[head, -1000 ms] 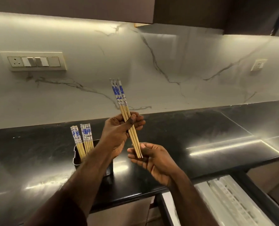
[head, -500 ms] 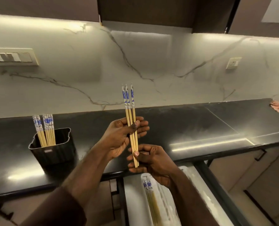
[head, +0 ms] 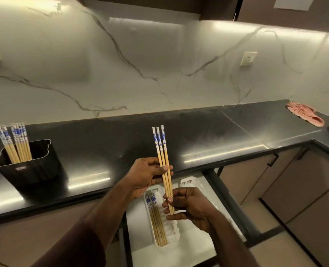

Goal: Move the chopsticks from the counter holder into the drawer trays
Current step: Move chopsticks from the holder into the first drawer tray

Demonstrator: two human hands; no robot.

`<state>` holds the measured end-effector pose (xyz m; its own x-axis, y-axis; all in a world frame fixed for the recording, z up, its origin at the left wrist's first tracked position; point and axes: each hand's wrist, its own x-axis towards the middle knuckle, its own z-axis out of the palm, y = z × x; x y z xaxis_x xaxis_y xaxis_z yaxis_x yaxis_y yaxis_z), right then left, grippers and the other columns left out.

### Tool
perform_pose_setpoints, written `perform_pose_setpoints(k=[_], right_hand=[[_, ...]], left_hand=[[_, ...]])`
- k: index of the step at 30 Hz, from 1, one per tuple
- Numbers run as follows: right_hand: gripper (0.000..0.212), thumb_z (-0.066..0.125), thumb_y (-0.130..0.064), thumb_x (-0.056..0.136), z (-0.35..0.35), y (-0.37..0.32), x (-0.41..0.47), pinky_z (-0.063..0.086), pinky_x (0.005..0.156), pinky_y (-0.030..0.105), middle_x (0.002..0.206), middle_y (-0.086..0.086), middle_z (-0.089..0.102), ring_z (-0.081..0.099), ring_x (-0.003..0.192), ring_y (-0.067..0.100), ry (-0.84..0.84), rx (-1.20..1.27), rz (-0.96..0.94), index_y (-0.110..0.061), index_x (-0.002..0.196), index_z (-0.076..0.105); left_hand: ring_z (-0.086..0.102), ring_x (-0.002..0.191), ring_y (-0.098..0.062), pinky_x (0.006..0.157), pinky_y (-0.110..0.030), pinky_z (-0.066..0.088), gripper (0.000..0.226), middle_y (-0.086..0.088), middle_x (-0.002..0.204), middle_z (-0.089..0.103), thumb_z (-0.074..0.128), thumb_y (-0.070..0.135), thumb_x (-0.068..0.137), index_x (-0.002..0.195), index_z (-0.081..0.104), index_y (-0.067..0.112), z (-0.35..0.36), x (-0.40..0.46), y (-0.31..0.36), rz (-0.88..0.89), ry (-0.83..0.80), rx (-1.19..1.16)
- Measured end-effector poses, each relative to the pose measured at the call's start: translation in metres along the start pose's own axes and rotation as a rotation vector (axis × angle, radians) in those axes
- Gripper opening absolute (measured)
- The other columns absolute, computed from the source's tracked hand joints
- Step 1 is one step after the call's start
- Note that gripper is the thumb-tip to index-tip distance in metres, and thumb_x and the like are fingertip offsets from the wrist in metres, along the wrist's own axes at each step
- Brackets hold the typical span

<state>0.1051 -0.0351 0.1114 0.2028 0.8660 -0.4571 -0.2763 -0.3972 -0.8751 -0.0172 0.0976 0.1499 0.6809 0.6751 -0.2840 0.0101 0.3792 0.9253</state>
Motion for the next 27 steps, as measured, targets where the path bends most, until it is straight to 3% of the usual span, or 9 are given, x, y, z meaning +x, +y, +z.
perform_pose_setpoints(k=[5, 14, 17, 21, 27], right_hand=[[0.017, 0.062, 0.000, 0.092, 0.002, 0.012, -0.001, 0.062, 0.075, 0.040, 0.097, 0.019, 0.075, 0.074, 0.088, 0.028, 0.037, -0.002, 0.027, 0.003, 0.106, 0.072], [0.017, 0.063, 0.000, 0.091, -0.020, 0.048, 0.011, 0.062, 0.074, 0.037, 0.099, 0.018, 0.076, 0.075, 0.086, 0.026, 0.056, -0.093, 0.111, 0.001, 0.104, 0.073], [0.018, 0.060, -0.001, 0.093, -0.036, 0.059, 0.030, 0.062, 0.076, 0.035, 0.102, 0.018, 0.074, 0.075, 0.087, 0.026, 0.040, -0.190, 0.144, 0.001, 0.106, 0.073], [0.022, 0.057, -0.002, 0.094, -0.057, 0.071, 0.057, 0.061, 0.083, 0.036, 0.109, 0.016, 0.072, 0.073, 0.098, 0.027, -0.037, -0.317, 0.196, 0.000, 0.114, 0.068], [0.019, 0.059, -0.002, 0.092, -0.083, 0.084, 0.086, 0.061, 0.082, 0.034, 0.104, 0.013, 0.074, 0.073, 0.095, 0.024, -0.086, -0.369, 0.226, 0.000, 0.107, 0.071]], left_hand=[[0.074, 0.091, -0.027, 0.078, -0.038, 0.061, 0.019, -0.018, 0.100, 0.074, 0.062, -0.003, 0.087, 0.105, 0.067, 0.001, -0.002, -0.001, -0.013, -0.013, 0.018, 0.036], [0.074, 0.086, -0.023, 0.074, -0.034, 0.060, 0.018, -0.013, 0.096, 0.075, 0.060, -0.002, 0.088, 0.103, 0.066, 0.006, 0.007, 0.005, -0.060, -0.076, 0.089, 0.076], [0.074, 0.086, -0.022, 0.072, -0.031, 0.059, 0.021, -0.011, 0.096, 0.075, 0.061, -0.001, 0.088, 0.107, 0.065, 0.006, 0.013, 0.017, -0.078, -0.106, 0.128, 0.092], [0.072, 0.092, -0.023, 0.079, -0.033, 0.057, 0.022, -0.009, 0.099, 0.074, 0.061, 0.002, 0.089, 0.110, 0.066, 0.008, 0.025, 0.034, -0.101, -0.137, 0.197, 0.138], [0.071, 0.090, -0.019, 0.068, -0.025, 0.054, 0.023, -0.008, 0.099, 0.075, 0.062, 0.002, 0.088, 0.110, 0.068, 0.009, 0.038, 0.055, -0.127, -0.145, 0.349, 0.136]])
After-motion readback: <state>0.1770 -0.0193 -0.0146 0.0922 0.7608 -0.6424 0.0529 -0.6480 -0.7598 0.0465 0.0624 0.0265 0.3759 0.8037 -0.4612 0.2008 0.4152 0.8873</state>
